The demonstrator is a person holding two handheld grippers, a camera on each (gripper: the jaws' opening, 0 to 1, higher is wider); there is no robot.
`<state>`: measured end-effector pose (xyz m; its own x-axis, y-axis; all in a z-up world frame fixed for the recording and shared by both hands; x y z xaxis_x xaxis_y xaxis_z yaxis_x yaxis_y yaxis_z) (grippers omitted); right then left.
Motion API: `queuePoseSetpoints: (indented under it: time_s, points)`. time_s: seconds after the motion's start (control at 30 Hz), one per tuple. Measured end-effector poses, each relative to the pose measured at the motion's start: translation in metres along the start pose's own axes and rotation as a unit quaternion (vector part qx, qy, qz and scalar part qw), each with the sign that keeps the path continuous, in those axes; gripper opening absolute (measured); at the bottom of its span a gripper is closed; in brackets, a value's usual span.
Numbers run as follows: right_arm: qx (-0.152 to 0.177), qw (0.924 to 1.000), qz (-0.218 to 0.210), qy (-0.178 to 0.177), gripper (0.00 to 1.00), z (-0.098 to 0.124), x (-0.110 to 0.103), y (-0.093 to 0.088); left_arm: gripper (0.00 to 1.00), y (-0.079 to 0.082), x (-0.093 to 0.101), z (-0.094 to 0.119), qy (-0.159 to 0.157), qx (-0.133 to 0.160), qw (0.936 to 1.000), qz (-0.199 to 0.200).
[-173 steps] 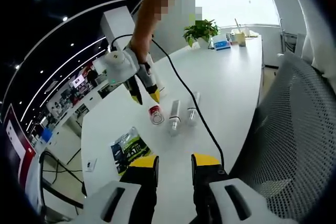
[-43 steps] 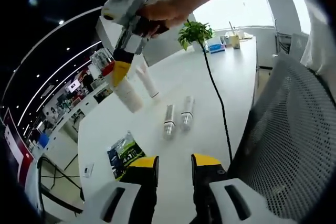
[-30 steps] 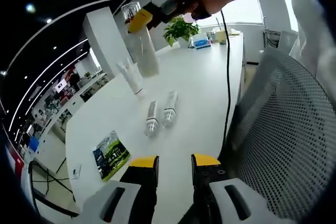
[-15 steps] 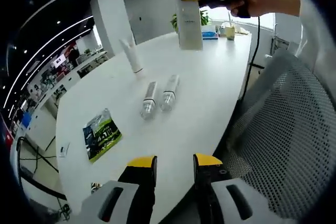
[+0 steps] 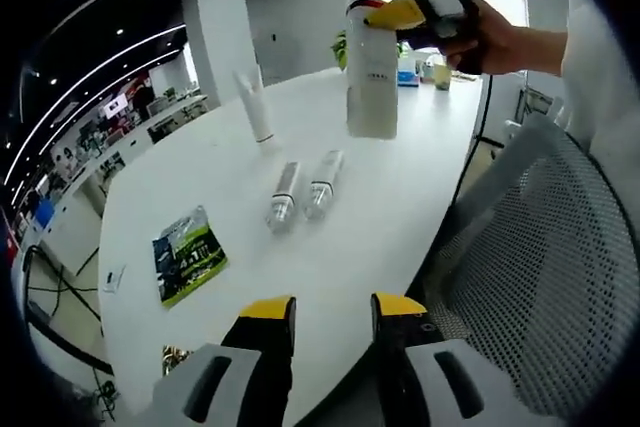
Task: Arrange the skincare products in the storage area until every visible bottle or jar stands upright without overlapping.
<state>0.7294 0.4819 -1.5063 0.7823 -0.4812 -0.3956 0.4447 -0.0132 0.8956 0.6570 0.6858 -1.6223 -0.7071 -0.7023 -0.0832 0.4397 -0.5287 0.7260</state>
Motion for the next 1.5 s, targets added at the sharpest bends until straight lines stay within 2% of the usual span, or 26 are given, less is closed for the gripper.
queuePoseSetpoints:
  time_s: [0.03,0.07,0.1,0.13,0.17,0.2,0.23,0.27,0.3,0.33,0.37,0.4,0.43,0.47,0.53,0.63,0.77,0.87,0.97,1.03,1.13,1.27,1.5]
  points:
    - [0.0,1.0,-0.004,0.002,0.25,0.0,-0.001,-0.001,0.32,-0.001,0.0,0.0,-0.002,-0.004,1.0,0.004]
    - [0.003,0.9999,-0.007,0.007,0.25,0.0,-0.004,-0.001,0.32,-0.001,0.002,0.0,-0.016,-0.006,0.9995,0.027]
    - [0.003,0.9999,-0.008,0.011,0.25,0.0,-0.005,-0.002,0.34,0.002,0.003,-0.001,-0.03,0.002,0.9988,0.04]
    - [0.001,0.9998,-0.008,0.016,0.25,0.0,-0.007,-0.002,0.36,0.005,0.009,0.0,-0.064,0.005,0.9951,0.075]
    - [0.0,0.9998,-0.006,0.02,0.25,0.0,-0.008,-0.003,0.37,0.007,0.009,0.001,-0.075,0.007,0.9928,0.092]
    - [-0.004,0.9996,-0.002,0.027,0.25,-0.001,-0.011,-0.003,0.37,0.013,0.011,0.004,-0.101,0.02,0.9887,0.109]
    - [-0.007,0.9995,0.001,0.029,0.25,-0.002,-0.012,-0.004,0.39,0.017,0.012,0.007,-0.104,0.02,0.9841,0.142]
    - [-0.009,0.9995,0.004,0.031,0.25,-0.003,-0.013,-0.004,0.4,0.023,0.009,0.008,-0.098,0.032,0.9817,0.16]
    - [-0.013,0.9993,0.007,0.034,0.25,-0.004,-0.015,-0.004,0.42,0.032,0.006,0.009,-0.098,0.057,0.9788,0.171]
    - [-0.015,0.9992,0.008,0.035,0.25,-0.005,-0.015,-0.003,0.45,0.04,0.005,0.011,-0.106,0.072,0.97,0.207]
    - [-0.017,0.9992,0.009,0.036,0.25,-0.006,-0.016,-0.003,0.47,0.042,0.005,0.012,-0.106,0.076,0.9676,0.216]
    - [-0.02,0.999,0.011,0.04,0.25,-0.008,-0.017,-0.001,0.49,0.055,0.001,0.014,-0.107,0.109,0.9607,0.232]
    - [-0.021,0.9987,0.014,0.043,0.25,-0.009,-0.019,0.001,0.51,0.059,0.0,0.015,-0.109,0.117,0.9585,0.236]
    - [-0.021,0.9986,0.015,0.046,0.25,-0.009,-0.02,0.003,0.54,0.068,-0.001,0.017,-0.118,0.135,0.9504,0.254]
    - [-0.02,0.9981,0.019,0.056,0.25,-0.011,-0.024,0.008,0.61,0.081,-0.002,0.019,-0.135,0.162,0.9395,0.27]
    - [-0.024,0.9965,0.034,0.073,0.25,-0.014,-0.032,0.017,0.67,0.097,0.001,0.022,-0.144,0.189,0.9376,0.254]
    - [-0.032,0.9933,0.061,0.093,0.25,-0.017,-0.041,0.029,0.72,0.114,0.013,0.027,-0.164,0.202,0.9401,0.221]
    - [-0.034,0.9918,0.068,0.103,0.25,-0.02,-0.046,0.033,0.75,0.118,0.019,0.026,-0.173,0.202,0.9409,0.209]
    - [-0.038,0.9892,0.076,0.119,0.25,-0.024,-0.055,0.033,0.74,0.116,0.026,0.021,-0.165,0.183,0.9556,0.162]
    - [-0.036,0.9864,0.082,0.138,0.25,-0.026,-0.062,0.033,0.71,0.117,0.03,0.022,-0.167,0.182,0.9574,0.15]
    - [-0.037,0.9822,0.09,0.161,0.25,-0.027,-0.072,0.033,0.63,0.119,0.039,0.025,-0.185,0.186,0.9552,0.137]
    - [-0.04,0.9791,0.089,0.178,0.25,-0.031,-0.081,0.035,0.57,0.12,0.044,0.025,-0.189,0.184,0.9567,0.123]
    - [-0.04,0.9738,0.084,0.208,0.25,-0.031,-0.092,0.039,0.51,0.13,0.043,0.029,-0.189,0.209,0.9486,0.145]
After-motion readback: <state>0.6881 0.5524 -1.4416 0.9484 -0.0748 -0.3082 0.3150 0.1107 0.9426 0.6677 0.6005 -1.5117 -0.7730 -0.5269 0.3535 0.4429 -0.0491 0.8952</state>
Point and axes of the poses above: the point that each gripper's makers call its tool centre point, and the gripper's own axes: z roughly backward along the fingers, x roughly to its right, y roughly out of its top, the point moved 5 cm from there along z, roughly backward along the fingers, and after that the axes turned 3 degrees about y, right-handed, at the moved point
